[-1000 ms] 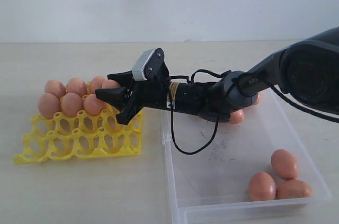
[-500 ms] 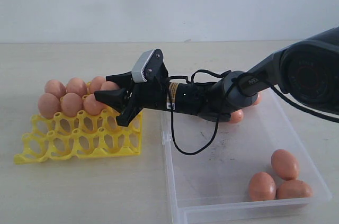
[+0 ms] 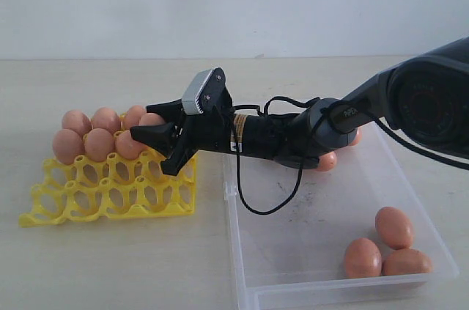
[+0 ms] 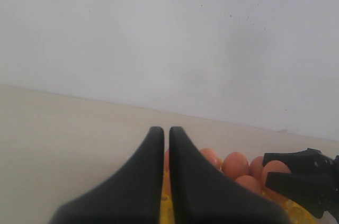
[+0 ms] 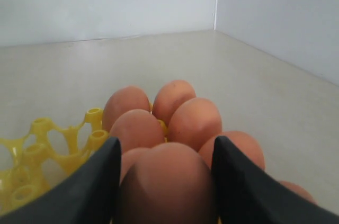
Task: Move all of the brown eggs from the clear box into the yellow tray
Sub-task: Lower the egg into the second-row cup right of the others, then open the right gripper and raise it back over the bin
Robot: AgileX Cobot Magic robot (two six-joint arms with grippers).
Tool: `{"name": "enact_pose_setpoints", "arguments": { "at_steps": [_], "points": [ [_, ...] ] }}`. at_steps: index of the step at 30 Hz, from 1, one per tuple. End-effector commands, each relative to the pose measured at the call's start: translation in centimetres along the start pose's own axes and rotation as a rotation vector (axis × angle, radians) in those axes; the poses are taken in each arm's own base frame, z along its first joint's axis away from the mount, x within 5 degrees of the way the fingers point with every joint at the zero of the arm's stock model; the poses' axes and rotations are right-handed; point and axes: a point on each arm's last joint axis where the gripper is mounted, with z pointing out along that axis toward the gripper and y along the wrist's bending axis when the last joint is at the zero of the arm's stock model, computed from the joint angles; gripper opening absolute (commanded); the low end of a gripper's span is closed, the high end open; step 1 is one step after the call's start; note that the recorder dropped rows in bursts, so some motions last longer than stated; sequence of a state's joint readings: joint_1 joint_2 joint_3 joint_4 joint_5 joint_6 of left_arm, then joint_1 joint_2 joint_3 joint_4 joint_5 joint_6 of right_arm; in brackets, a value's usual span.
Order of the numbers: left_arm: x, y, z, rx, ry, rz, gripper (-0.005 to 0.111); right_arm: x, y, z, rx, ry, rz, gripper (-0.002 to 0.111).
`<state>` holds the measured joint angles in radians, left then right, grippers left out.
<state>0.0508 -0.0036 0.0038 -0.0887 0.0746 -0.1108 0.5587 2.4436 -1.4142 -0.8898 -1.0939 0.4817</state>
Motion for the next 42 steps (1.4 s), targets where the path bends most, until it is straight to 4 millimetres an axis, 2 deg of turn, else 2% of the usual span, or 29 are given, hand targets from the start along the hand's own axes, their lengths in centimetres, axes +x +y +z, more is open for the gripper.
{"name": "enact_pose_setpoints", "arguments": {
  "at_steps": [1, 16, 18, 20, 21, 27, 28, 32, 36, 38, 42],
  "points": [
    [-0.1, -0.1, 0.0, 0.006, -0.005, -0.002, 0.004, 1.0, 0.1, -0.1, -0.008, 0.051, 0.004, 0.045],
    [-0.1, -0.1, 0.0, 0.006, -0.005, -0.002, 0.004, 1.0, 0.1, -0.1, -0.007, 0.044, 0.003, 0.046],
    [-0.1, -0.1, 0.0, 0.006, -0.005, -0.002, 0.004, 1.0, 0.1, -0.1, -0.007, 0.044, 0.003, 0.055],
    [-0.1, -0.1, 0.0, 0.006, -0.005, -0.002, 0.004, 0.9, -0.1, -0.1, 0.019, 0.035, 0.029, 0.075],
    [-0.1, -0.1, 0.0, 0.006, -0.005, -0.002, 0.004, 0.8, -0.2, -0.1, 0.033, 0.027, 0.049, 0.078],
    [-0.1, -0.1, 0.0, 0.006, -0.005, -0.002, 0.004, 0.6, -0.4, -0.2, 0.044, 0.02, 0.077, 0.077],
    [-0.1, -0.1, 0.0, 0.006, -0.005, -0.002, 0.004, 0.1, -0.6, -0.4, 0.048, 0.013, 0.069, 0.075],
    [-0.1, -0.1, 0.0, 0.006, -0.005, -0.002, 0.004, -2.9, -0.9, -1.0, -0.007, -0.064, 0.123, 0.05],
    [-0.1, -0.1, 0.0, 0.006, -0.005, -0.002, 0.004, -7.6, -0.8, -2.1, -0.109, -0.148, 0.208, 0.002],
    [-0.1, -0.1, 0.0, 0.006, -0.005, -0.002, 0.004, -8.9, -0.8, -2.3, -0.12, -0.16, 0.267, 0.0],
    [-0.1, -0.1, 0.0, 0.006, -0.005, -0.002, 0.004, -10.2, -0.2, -2.5, -0.168, -0.134, 0.303, 0.0]
  ]
}}
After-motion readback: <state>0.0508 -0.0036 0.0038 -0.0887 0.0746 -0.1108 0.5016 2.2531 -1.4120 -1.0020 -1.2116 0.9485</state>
